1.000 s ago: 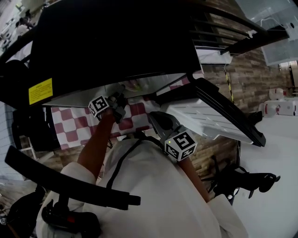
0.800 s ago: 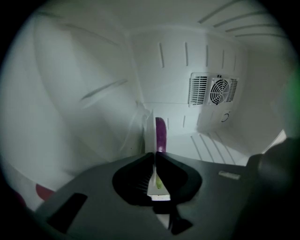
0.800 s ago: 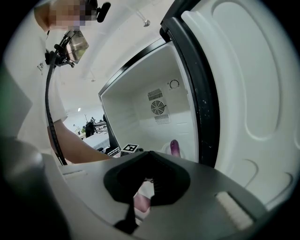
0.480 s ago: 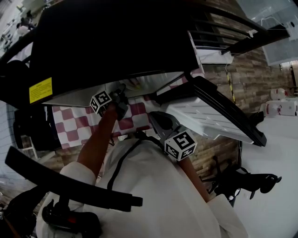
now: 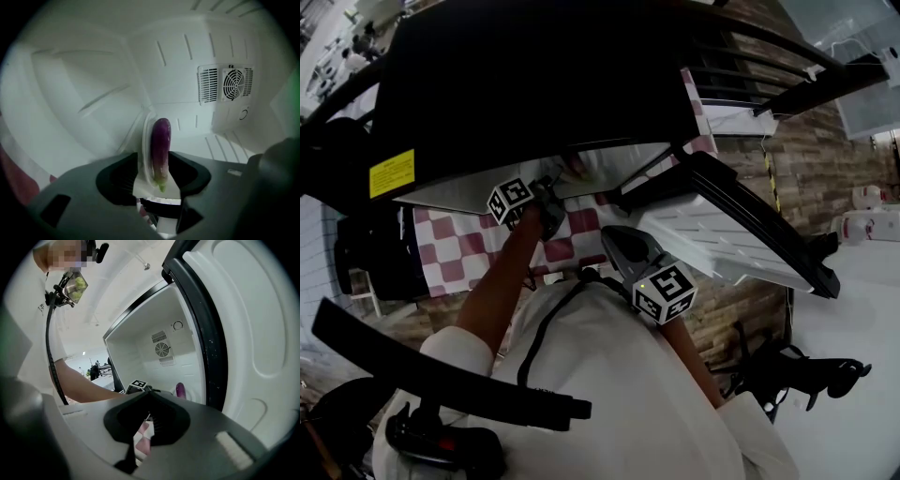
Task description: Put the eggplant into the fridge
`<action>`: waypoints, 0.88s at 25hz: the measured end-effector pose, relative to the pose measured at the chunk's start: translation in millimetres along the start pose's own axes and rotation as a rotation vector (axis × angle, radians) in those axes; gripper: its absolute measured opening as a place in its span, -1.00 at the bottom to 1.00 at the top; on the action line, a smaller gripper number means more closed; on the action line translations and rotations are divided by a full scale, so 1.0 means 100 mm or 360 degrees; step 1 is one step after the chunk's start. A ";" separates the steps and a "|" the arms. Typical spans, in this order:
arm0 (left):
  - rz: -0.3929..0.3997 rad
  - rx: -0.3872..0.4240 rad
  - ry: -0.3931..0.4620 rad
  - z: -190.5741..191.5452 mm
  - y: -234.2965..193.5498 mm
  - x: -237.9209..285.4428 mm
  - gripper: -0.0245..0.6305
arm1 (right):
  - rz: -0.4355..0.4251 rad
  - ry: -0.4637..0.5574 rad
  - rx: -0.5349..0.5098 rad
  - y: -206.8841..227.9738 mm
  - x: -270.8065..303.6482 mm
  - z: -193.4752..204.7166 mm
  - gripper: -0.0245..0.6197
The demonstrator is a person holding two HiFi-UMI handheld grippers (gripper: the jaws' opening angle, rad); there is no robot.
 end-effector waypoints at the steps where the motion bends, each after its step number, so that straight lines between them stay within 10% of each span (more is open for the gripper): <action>1: -0.0005 0.0008 0.0007 -0.01 0.00 -0.02 -0.31 | -0.0005 0.0003 -0.0001 0.00 0.00 0.00 -0.90; 22: 0.0125 0.0305 0.0110 0.16 0.43 -1.10 -0.75 | -0.0142 0.0067 -0.0068 0.08 0.21 -0.13 -0.90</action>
Point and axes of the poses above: the fingertips, and each gripper's own axes: x forward along the fingers, y to its right, z out of its underside, the point moved 7 cm from there along -x, backward along the fingers
